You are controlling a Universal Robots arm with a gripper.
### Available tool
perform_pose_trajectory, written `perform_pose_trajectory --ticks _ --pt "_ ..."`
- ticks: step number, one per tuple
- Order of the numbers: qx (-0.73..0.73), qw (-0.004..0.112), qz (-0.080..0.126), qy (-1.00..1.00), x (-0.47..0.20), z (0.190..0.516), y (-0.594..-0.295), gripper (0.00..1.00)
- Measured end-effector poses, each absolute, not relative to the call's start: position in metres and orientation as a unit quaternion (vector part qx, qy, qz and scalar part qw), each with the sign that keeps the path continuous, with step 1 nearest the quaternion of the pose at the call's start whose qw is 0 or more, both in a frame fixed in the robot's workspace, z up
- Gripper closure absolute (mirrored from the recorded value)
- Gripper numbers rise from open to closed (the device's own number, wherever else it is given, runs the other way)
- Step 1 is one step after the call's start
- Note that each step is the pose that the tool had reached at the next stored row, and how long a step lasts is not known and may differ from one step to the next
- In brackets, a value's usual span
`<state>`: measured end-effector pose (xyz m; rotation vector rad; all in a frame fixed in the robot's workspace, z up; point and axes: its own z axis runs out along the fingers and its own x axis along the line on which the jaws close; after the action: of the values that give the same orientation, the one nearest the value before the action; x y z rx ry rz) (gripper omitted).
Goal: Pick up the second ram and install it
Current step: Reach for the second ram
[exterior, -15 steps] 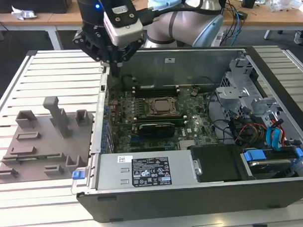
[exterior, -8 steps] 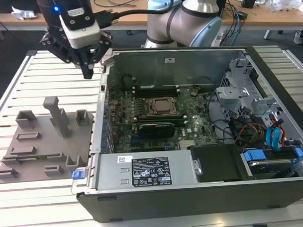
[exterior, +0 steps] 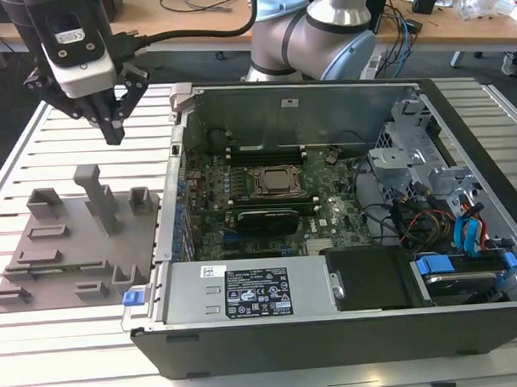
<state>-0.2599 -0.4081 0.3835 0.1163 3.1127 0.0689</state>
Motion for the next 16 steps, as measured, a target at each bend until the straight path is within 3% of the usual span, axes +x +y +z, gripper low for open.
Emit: perform_pose_trajectory --ticks 9,16 --pt "0.037 0.013 0.022 0.999 -0.290 0.382 -0.433 0.90" --pt "0.037 0.013 0.022 0.999 -0.355 0.377 -0.449 0.90"
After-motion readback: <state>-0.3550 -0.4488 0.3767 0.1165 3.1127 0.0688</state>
